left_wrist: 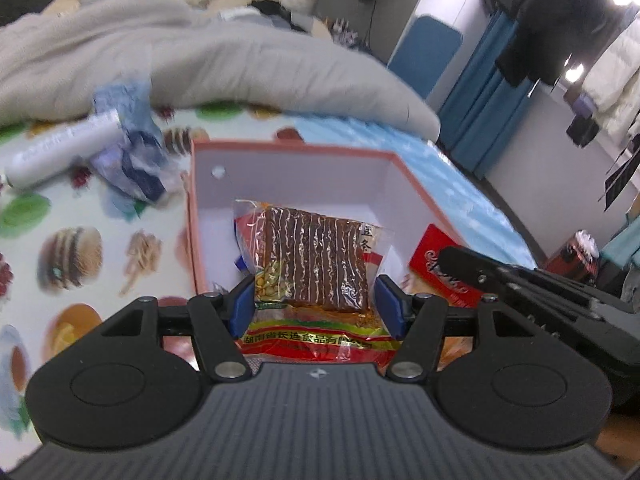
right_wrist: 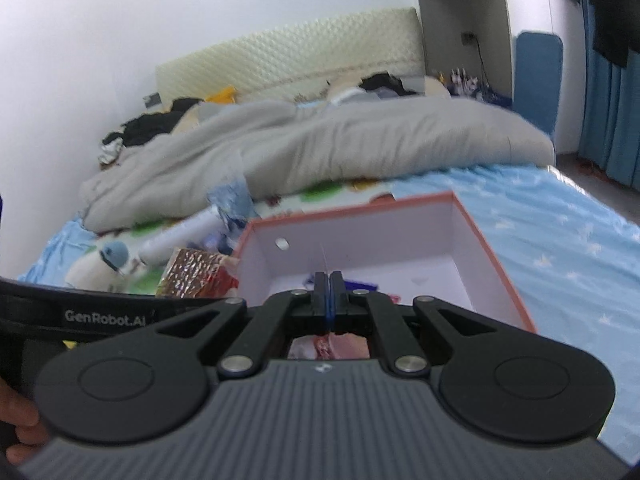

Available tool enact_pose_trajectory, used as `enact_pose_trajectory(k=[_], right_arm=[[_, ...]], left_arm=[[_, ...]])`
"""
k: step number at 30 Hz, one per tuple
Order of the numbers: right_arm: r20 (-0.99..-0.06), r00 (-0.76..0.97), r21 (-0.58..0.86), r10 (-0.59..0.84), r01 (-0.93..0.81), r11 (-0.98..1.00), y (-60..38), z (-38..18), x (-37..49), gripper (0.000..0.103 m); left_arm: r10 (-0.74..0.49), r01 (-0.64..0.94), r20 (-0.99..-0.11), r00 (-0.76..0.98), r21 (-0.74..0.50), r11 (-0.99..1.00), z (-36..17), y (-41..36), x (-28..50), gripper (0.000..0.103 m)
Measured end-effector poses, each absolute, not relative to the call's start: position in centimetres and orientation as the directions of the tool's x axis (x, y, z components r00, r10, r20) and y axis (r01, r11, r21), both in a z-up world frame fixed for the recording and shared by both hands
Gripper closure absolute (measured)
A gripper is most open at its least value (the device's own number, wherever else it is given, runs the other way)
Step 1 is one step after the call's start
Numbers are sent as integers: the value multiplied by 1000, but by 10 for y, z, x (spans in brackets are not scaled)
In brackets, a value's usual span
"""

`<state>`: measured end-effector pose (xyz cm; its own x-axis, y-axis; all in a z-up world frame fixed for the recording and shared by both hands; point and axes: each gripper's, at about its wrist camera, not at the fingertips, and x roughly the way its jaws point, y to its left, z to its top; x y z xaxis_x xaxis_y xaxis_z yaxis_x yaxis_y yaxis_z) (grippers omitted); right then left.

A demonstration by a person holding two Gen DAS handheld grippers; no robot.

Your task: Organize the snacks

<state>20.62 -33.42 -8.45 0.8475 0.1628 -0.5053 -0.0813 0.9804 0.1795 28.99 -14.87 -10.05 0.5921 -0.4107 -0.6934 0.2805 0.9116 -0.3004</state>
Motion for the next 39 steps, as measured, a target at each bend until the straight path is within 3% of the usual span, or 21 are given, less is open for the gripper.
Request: enact_pose_trajectory(k=[6, 13, 16, 18, 19, 20, 22, 39], right_arm=[[-578, 798, 182, 169, -76, 980, -338, -124, 222, 99], [-598, 788, 197, 150, -38, 980, -342, -137, 228, 97], [-599, 788, 204, 145, -24, 979, -347, -137, 228, 95], [-600, 790, 202, 128, -5, 979, -351, -138, 227, 65], [-590, 799, 206, 116, 10, 979, -353, -137, 224, 37], [-573, 813, 211, 106, 21, 977, -356, -135, 220, 27], [-564, 820, 210, 98, 28, 977, -358, -130, 216, 29], [-363, 925, 211, 110, -34, 977, -358, -18, 137, 29]], left_arm=[[-403, 272, -745, 532, -301, 914, -138, -159, 311, 36], [-392, 270, -760, 519, -289, 918, -150, -162, 317, 35], [-390, 268, -758, 523, -289, 919, -147, -160, 316, 26], [-390, 262, -766, 512, -293, 920, -141, -159, 315, 17], [-391, 259, -763, 515, -296, 919, -138, -158, 314, 15], [-391, 260, -757, 523, -295, 919, -133, -157, 312, 10], [-389, 265, -743, 545, -287, 921, -123, -156, 306, 4], [-378, 328, -549, 745, -191, 925, 9, -147, 218, 3]])
